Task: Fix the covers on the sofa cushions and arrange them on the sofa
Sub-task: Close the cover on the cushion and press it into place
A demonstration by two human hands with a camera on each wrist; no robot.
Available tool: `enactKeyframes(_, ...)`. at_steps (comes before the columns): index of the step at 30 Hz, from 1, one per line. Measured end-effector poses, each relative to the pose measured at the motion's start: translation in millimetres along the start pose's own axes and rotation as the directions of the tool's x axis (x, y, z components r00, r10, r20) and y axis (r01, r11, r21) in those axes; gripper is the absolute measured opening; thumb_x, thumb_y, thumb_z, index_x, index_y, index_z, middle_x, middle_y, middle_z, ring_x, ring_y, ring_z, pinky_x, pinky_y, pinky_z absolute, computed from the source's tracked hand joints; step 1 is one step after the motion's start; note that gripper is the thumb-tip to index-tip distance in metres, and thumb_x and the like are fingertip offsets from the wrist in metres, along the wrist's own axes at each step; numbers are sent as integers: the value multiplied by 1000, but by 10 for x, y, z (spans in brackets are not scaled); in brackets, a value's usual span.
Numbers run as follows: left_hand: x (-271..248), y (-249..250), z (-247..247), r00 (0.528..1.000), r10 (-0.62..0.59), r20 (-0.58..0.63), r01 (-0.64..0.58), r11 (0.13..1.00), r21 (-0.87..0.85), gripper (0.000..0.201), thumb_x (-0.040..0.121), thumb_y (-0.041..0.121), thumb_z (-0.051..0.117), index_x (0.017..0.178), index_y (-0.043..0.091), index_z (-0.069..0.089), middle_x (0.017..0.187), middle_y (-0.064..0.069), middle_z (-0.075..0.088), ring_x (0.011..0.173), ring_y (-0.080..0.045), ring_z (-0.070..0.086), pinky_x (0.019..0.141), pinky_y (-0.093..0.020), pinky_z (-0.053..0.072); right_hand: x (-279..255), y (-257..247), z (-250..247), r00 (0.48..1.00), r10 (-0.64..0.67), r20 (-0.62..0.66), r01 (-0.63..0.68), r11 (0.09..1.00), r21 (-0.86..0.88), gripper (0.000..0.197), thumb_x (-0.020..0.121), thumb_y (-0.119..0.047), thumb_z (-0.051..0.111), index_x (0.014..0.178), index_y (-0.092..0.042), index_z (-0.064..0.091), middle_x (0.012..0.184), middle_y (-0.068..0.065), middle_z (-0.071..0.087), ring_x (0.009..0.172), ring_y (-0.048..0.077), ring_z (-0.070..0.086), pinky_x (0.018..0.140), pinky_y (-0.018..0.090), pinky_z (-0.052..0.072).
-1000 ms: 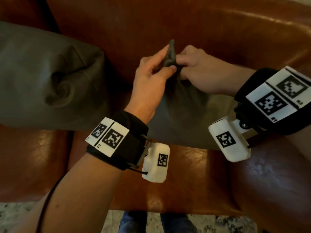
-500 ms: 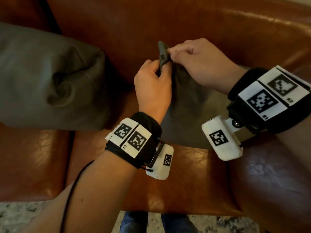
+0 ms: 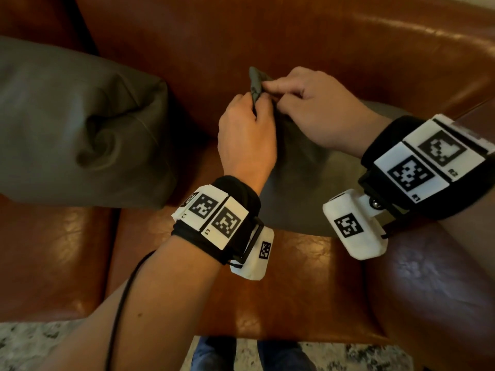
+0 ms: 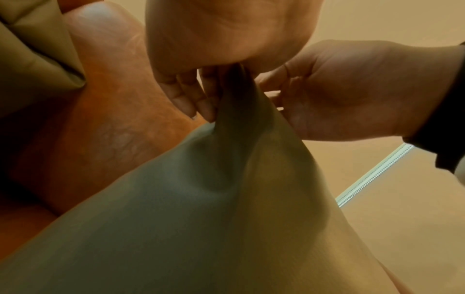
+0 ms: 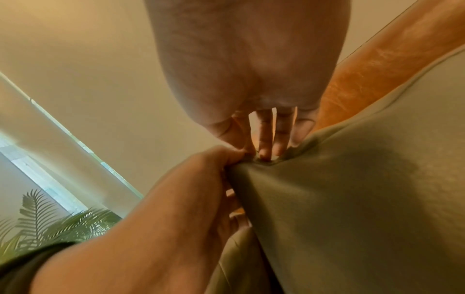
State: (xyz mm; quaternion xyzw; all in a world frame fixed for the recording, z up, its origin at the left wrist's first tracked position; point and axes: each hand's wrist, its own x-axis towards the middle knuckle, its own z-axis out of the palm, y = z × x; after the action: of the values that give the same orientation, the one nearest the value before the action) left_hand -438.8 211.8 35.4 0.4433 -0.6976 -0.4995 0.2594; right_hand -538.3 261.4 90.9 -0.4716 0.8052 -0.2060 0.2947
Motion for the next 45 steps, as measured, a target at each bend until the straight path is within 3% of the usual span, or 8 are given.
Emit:
enactKeyframes(11, 37, -62, 16, 985, 35, -166, -34, 999, 8, 33, 94, 21, 56, 64, 9, 55, 68, 1, 49, 54, -6, 40, 51, -15, 28, -26, 51, 100, 998, 59, -28, -56, 993, 107, 39, 100, -16, 41, 136, -26, 55, 116, -3, 50, 104, 9, 52, 80, 8, 36)
enactKeyframes(17, 51, -47, 3, 990, 37, -139, -33, 999, 31, 48, 97, 27, 54, 54, 25, 34, 57, 9, 35, 47, -5, 32, 47, -15, 24, -36, 35, 104, 998, 55, -28, -51, 990, 130, 38, 100, -17, 41, 133, -28, 57, 116, -2, 51, 103, 8, 50, 81, 9, 35)
enactKeyframes(24, 29, -92, -12, 997, 42, -70, -43, 999, -23, 33, 98, 29, 55, 68, 16, 51, 61, 9, 44, 51, -3, 39, 49, -12, 27, -25, 31, 100, 997, 65, -32, -59, 987, 147, 38, 102, -17, 41, 136, -25, 54, 136, -2, 50, 124, 9, 46, 103, 18, 34)
enactKeyframes(27, 21, -59, -38, 997, -71, 3, 71, 994, -79, 44, 99, 39, 52, 59, 22, 47, 52, 11, 42, 42, 0, 40, 44, -12, 26, -16, 13, 100, 997, 53, -47, -44, 983, 181, 34, 102, -17, 41, 129, -25, 58, 126, -7, 60, 110, 5, 56, 86, 7, 42)
enactKeyframes(31, 38, -11, -19, 994, -105, -5, 105, 994, -28, 45, 103, 33, 43, 59, 23, 43, 57, 10, 43, 49, -3, 41, 48, -21, 27, 48, 14, 95, 992, 88, -85, -71, 980, 184, 31, 102, -23, 42, 128, -23, 60, 99, -12, 63, 85, 3, 60, 75, 17, 48)
enactKeyframes(35, 32, -34, -33, 993, -113, 17, 113, 992, -51, 44, 102, 37, 43, 60, 24, 45, 57, 11, 45, 46, 0, 42, 44, -15, 29, 129, 22, 97, 992, 96, -83, -83, 986, 143, 31, 103, -25, 40, 127, -22, 59, 104, -10, 58, 92, 0, 55, 79, 11, 42)
enactKeyframes(40, 125, -49, -57, 995, -84, 56, 87, 995, -52, 37, 102, 31, 44, 67, 24, 51, 61, 10, 50, 54, -4, 47, 51, -23, 33, 207, -17, 211, 988, 7, -157, -1, 999, 36, 38, 103, -29, 36, 138, -28, 49, 129, -1, 47, 123, 17, 43, 108, 32, 33)
enactKeyframes(45, 66, -154, -48, 999, 32, 13, -31, 997, -73, 19, 97, 13, 50, 81, 14, 60, 63, 9, 55, 54, -1, 47, 53, -17, 33, 303, -11, 245, 992, -61, -113, 60, 998, -14, 34, 99, -23, 40, 126, -32, 59, 122, -5, 55, 119, 20, 47, 105, 44, 36)
